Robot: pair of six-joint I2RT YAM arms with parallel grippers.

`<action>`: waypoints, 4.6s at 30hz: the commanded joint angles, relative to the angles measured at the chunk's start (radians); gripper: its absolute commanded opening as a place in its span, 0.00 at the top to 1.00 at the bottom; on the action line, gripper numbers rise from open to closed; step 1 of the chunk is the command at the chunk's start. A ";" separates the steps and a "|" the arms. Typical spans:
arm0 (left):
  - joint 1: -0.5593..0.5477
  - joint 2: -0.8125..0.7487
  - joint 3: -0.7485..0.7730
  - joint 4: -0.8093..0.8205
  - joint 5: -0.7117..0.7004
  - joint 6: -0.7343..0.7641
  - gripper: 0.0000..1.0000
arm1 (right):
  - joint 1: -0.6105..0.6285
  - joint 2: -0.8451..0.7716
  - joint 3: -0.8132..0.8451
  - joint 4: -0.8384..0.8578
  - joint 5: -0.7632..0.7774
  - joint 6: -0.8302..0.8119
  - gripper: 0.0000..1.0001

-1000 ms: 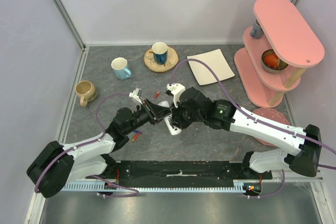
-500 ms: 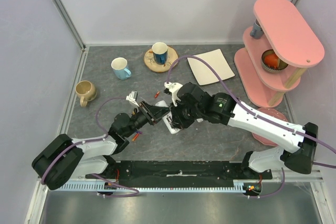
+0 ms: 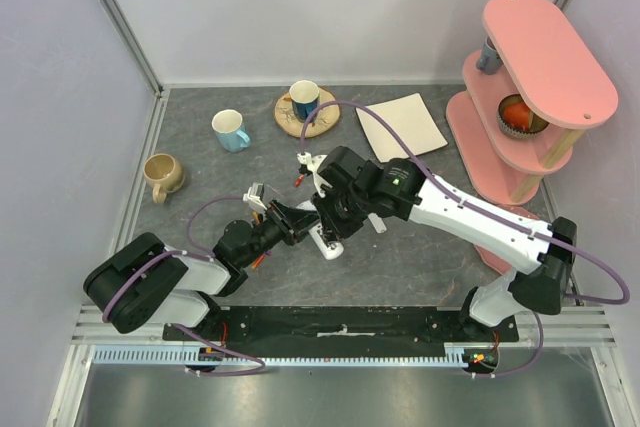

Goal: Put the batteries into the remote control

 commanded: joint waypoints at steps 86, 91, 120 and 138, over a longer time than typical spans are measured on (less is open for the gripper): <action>-0.061 -0.064 0.093 0.402 0.006 0.050 0.98 | -0.054 0.080 -0.063 0.041 -0.090 0.097 0.72; -0.061 -0.062 0.088 0.402 0.006 0.052 0.98 | -0.051 0.086 -0.035 0.025 -0.079 0.097 0.70; -0.061 -0.038 0.054 0.402 -0.004 0.049 0.98 | -0.063 0.031 0.199 -0.097 0.039 0.062 0.56; -0.059 -0.061 0.079 0.400 0.105 -0.051 0.98 | -0.094 -0.647 -0.702 0.779 -0.015 0.065 0.05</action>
